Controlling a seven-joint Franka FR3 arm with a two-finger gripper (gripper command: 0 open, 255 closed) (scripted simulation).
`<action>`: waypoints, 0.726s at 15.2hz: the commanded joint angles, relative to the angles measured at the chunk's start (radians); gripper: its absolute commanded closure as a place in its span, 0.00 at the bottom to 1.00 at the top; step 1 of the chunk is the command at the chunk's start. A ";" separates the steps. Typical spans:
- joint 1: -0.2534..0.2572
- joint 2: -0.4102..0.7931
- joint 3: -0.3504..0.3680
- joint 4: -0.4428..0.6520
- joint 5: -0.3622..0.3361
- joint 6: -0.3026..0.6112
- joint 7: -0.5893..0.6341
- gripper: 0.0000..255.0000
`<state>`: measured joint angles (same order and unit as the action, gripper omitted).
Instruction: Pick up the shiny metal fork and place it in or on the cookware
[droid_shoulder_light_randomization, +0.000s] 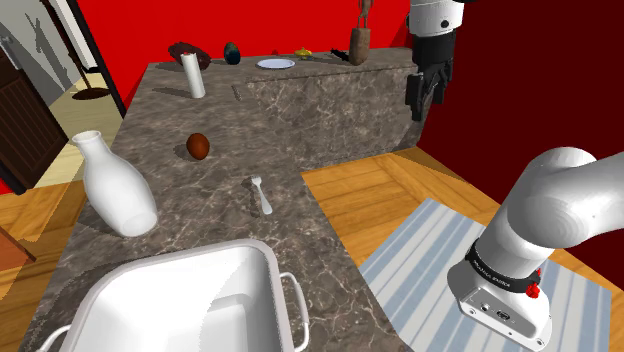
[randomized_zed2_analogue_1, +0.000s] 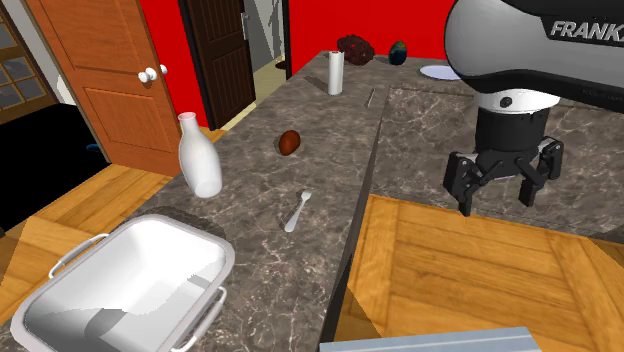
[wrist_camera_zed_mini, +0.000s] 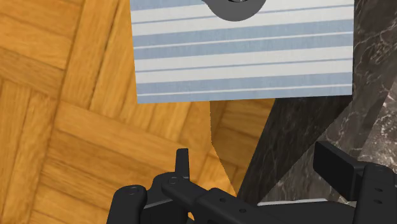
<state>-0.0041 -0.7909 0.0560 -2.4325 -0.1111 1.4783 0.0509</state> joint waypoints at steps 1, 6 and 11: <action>0.000 0.000 0.000 0.000 0.000 0.000 0.000 0.00; 0.016 0.115 0.069 -0.005 0.082 0.115 0.121 0.00; 0.029 0.257 0.135 0.022 0.145 0.233 0.234 0.00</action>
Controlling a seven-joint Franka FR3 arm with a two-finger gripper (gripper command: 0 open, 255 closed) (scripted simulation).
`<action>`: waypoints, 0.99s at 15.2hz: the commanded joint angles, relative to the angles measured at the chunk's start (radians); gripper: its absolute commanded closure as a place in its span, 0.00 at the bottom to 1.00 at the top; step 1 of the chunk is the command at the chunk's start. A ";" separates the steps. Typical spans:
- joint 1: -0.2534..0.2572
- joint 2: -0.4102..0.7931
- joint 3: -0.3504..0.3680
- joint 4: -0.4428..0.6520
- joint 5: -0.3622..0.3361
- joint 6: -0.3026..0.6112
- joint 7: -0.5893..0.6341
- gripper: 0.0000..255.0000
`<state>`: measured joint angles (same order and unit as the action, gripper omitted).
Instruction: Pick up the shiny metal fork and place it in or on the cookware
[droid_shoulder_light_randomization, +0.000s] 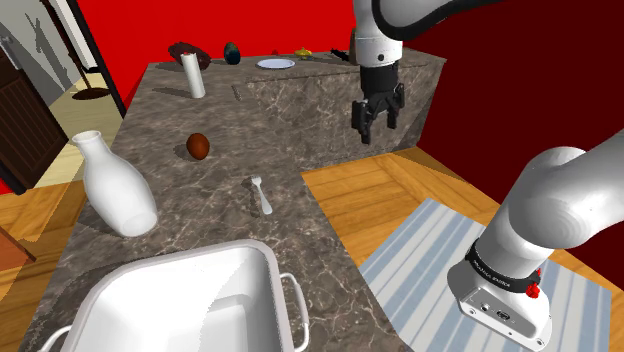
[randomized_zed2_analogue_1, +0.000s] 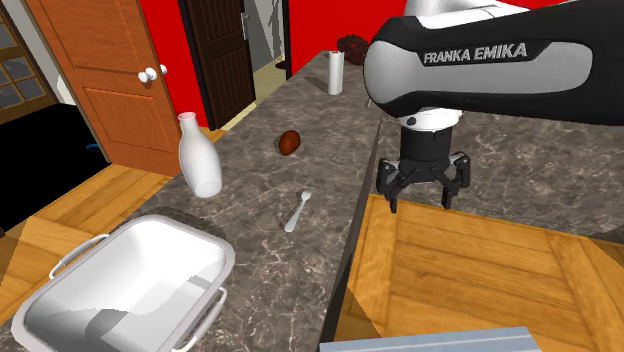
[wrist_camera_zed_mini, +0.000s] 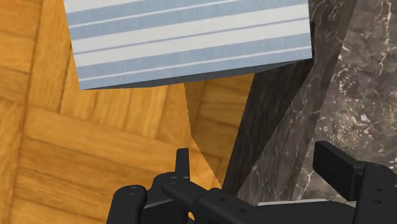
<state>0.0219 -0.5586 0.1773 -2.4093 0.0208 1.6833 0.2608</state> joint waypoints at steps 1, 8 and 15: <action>0.005 0.056 0.026 0.009 0.023 0.051 0.046 0.00; 0.015 0.293 0.105 0.111 0.061 0.197 0.196 0.00; 0.031 0.551 0.159 0.276 0.044 0.306 0.347 0.00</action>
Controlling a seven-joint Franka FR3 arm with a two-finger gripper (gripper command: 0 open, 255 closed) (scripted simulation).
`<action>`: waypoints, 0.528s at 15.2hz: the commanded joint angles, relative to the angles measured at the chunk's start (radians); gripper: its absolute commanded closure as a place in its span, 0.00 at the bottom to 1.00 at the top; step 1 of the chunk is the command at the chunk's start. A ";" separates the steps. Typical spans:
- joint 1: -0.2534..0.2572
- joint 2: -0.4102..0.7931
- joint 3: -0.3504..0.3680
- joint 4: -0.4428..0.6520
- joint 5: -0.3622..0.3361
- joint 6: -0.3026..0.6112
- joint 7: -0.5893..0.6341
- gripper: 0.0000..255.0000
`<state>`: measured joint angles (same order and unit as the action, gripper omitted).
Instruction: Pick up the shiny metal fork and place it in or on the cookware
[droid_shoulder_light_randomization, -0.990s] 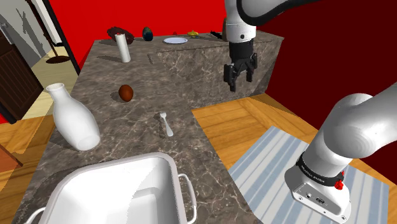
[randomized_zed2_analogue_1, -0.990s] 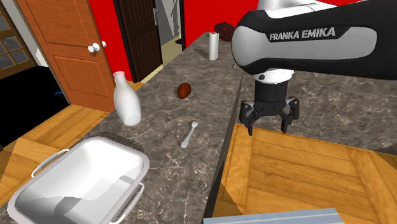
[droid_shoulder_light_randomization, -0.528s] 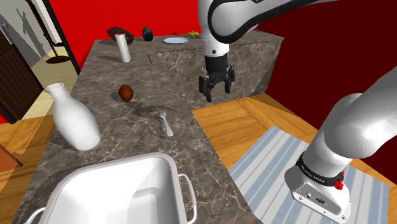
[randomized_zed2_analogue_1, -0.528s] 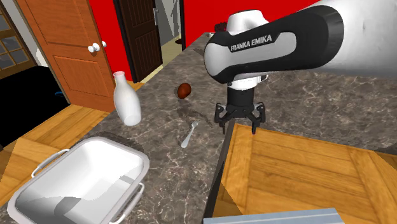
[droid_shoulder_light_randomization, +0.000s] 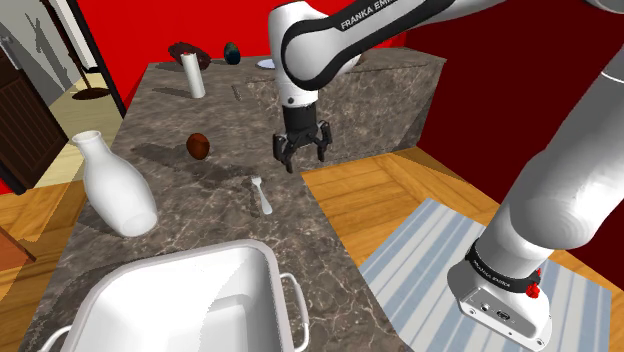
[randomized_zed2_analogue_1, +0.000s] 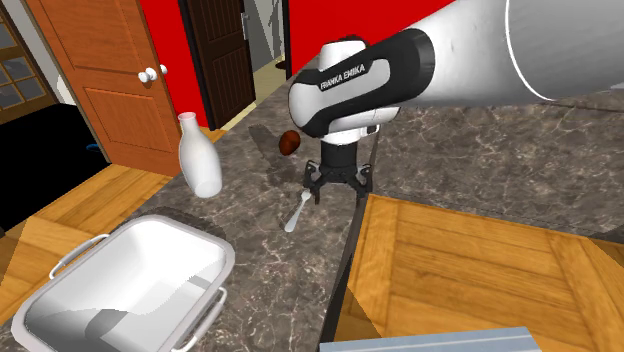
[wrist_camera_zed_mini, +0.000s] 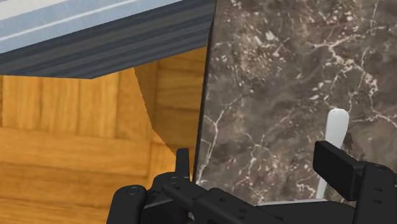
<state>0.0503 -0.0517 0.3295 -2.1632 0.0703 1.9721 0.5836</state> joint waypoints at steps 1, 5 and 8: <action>0.007 0.082 0.011 0.058 -0.012 0.028 0.045 0.00; 0.031 0.235 0.021 0.185 -0.043 0.063 0.127 0.00; 0.056 0.350 0.019 0.295 -0.068 0.075 0.182 0.00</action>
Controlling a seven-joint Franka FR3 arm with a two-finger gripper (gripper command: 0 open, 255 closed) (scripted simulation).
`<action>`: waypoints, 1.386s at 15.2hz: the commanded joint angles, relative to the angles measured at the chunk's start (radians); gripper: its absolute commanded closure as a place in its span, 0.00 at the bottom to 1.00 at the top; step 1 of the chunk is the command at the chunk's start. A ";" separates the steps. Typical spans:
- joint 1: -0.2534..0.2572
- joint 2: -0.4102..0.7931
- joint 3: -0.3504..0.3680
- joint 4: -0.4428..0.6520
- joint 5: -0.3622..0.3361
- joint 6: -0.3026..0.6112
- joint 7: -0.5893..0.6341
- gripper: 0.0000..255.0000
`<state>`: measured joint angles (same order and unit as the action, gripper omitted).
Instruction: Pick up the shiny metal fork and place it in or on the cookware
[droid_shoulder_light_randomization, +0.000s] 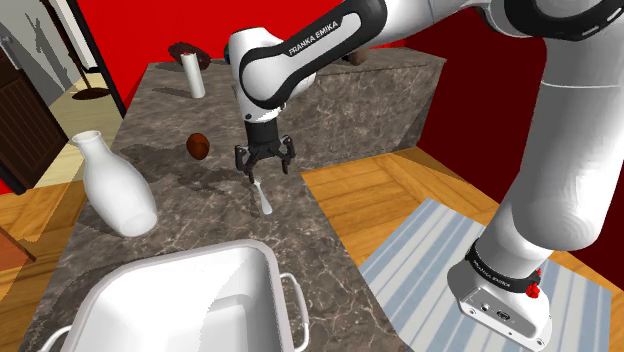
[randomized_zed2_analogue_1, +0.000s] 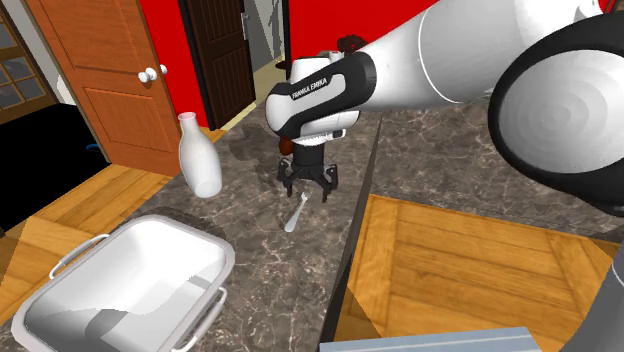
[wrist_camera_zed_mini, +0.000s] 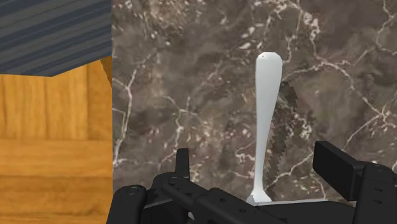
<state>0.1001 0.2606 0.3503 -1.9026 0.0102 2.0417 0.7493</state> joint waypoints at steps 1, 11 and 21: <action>0.016 0.077 -0.003 0.074 -0.015 0.007 0.034 0.00; 0.031 0.139 -0.010 0.047 -0.032 0.098 0.052 0.00; 0.031 0.139 -0.010 0.047 -0.032 0.098 0.052 1.00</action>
<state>0.1314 0.3998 0.3400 -1.8558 -0.0223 2.1397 0.8011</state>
